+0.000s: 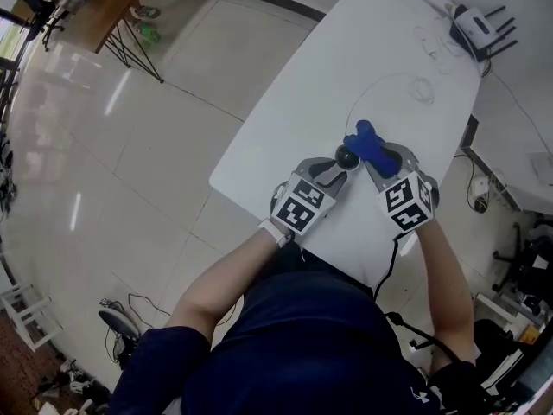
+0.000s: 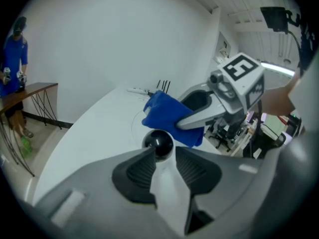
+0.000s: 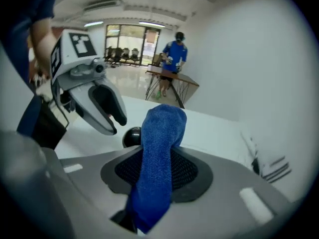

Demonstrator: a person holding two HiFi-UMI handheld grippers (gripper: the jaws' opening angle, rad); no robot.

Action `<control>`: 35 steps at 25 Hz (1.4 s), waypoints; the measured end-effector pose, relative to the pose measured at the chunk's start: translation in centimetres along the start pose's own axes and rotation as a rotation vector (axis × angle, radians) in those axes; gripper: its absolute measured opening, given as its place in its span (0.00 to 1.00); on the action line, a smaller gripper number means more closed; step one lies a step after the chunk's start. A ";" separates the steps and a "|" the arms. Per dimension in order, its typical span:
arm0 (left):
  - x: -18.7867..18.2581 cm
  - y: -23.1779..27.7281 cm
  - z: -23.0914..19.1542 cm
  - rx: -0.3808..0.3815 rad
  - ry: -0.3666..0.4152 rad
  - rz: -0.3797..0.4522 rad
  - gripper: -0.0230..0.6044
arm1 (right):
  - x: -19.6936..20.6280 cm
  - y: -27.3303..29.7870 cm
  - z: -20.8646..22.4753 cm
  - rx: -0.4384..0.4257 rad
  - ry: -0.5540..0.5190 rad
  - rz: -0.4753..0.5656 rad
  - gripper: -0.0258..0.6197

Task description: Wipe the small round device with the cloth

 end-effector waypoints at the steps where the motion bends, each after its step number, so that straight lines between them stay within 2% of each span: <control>1: 0.0 0.0 0.1 0.001 0.002 -0.002 0.23 | -1.1 -0.4 -0.6 0.026 -0.125 -0.010 0.27; 3: 0.1 0.1 0.2 0.004 0.005 -0.006 0.24 | -2.9 -0.7 -2.0 0.062 -0.388 -0.030 0.27; 5: 0.2 0.1 0.2 0.006 0.007 -0.011 0.24 | -4.0 -0.4 -3.0 0.073 -0.593 -0.047 0.27; 6: 0.3 0.2 0.2 0.007 0.009 -0.014 0.24 | -4.2 -0.2 -3.0 0.071 -0.647 -0.052 0.27; 8: 0.4 0.3 0.3 0.008 0.011 -0.020 0.24 | -4.0 0.2 -2.2 0.058 -0.653 -0.058 0.27; 11: 0.5 0.6 0.4 0.013 0.003 -0.026 0.24 | -3.0 0.9 0.1 0.022 -0.557 -0.076 0.27; 18: 0.7 1.2 -0.5 0.011 -0.029 -0.035 0.23 | 0.2 4.9 3.1 -0.158 -0.360 -0.114 0.27; 23: 0.7 1.1 -1.2 0.009 -0.044 -0.019 0.23 | 2.2 8.7 2.4 -0.265 -0.291 -0.200 0.27; 26: 0.9 0.9 -1.5 0.008 -0.045 -0.023 0.23 | 2.8 9.3 1.7 -0.292 -0.202 -0.238 0.27; 29: 1.1 1.0 -1.6 0.007 -0.038 -0.034 0.23 | 3.2 8.8 1.3 -0.281 -0.037 -0.266 0.27; 35: 1.1 0.8 -1.4 0.000 -0.037 -0.038 0.23 | 6.1 7.2 -1.4 -0.245 0.422 -0.319 0.27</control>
Point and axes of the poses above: the fingertips, and each gripper's own axes: y forward along the fingers, z to its right, x out of its underside, the point moved 10 cm from there along -y, backward along the fingers, and after that the axes turned 13 degrees about -y, right-handed, at the moved point
